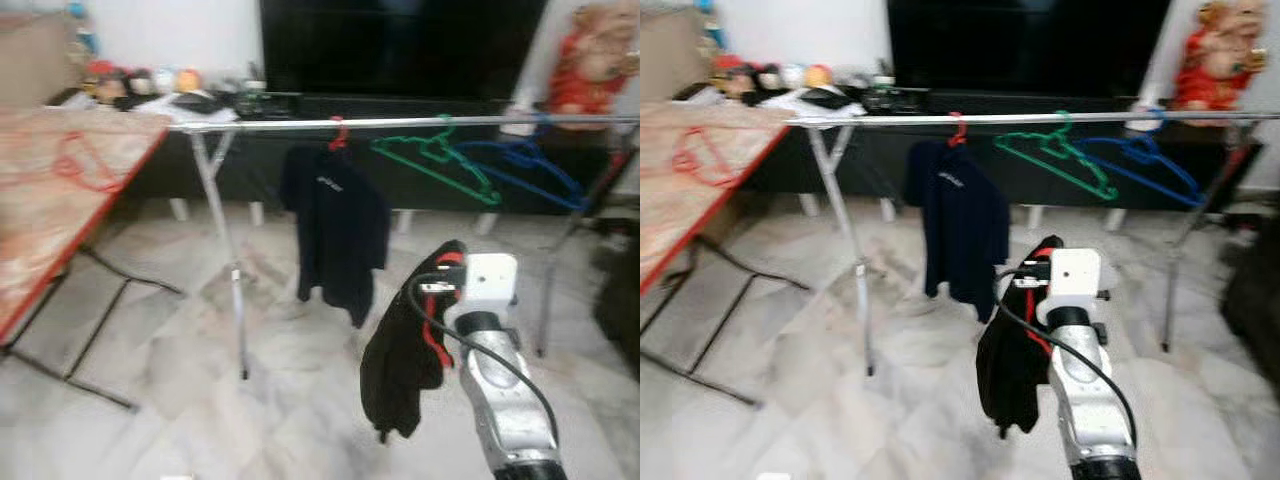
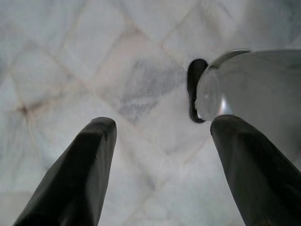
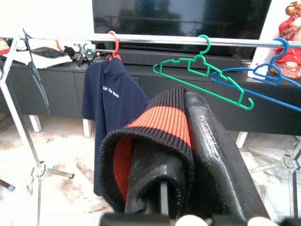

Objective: Hang hanger

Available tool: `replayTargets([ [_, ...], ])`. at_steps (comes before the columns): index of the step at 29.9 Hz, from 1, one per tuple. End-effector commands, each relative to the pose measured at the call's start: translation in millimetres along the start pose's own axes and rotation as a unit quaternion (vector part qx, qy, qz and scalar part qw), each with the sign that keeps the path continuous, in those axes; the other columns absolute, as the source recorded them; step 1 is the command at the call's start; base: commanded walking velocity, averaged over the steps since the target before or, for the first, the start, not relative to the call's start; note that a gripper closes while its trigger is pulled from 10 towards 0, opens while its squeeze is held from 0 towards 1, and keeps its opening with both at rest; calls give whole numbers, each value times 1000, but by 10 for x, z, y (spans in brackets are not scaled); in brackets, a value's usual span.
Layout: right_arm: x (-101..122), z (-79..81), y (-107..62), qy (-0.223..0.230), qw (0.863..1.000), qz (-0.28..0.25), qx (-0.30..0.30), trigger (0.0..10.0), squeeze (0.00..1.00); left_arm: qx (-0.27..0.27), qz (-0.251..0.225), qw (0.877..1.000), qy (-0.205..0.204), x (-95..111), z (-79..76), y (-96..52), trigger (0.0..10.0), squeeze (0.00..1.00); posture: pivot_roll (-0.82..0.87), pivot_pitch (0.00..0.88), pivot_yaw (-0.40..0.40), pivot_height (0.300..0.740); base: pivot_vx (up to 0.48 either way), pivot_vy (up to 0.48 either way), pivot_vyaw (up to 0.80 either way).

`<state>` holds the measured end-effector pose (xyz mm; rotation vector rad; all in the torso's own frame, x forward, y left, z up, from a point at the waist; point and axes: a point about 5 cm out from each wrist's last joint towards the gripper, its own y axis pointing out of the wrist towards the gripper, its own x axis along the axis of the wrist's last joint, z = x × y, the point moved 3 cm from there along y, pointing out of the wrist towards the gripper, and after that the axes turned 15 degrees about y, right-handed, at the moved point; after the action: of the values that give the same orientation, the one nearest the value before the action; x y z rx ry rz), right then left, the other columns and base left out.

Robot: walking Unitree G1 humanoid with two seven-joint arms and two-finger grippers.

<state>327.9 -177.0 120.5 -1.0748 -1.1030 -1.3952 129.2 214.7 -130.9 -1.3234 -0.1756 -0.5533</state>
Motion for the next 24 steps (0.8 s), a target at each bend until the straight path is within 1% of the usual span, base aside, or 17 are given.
replayTargets([
  [1,82,56,39,7,1000,-15,9,10000,0,1,-3,1000,10,33,37,9,10000,0,-16,0,-35,740,0,0,0],
  [5,76,64,42,8,1000,-13,11,10000,0,1,-2,1000,16,33,40,10,10000,0,-16,0,-35,740,0,0,0],
  [18,83,54,61,8,1000,-13,8,10000,0,-2,-4,1000,14,46,36,12,10000,0,-17,0,-35,740,0,-265,0],
  [24,81,66,71,10,1000,-12,9,10000,0,-2,-6,1000,13,52,36,12,10000,0,-17,0,-35,740,0,-362,0],
])
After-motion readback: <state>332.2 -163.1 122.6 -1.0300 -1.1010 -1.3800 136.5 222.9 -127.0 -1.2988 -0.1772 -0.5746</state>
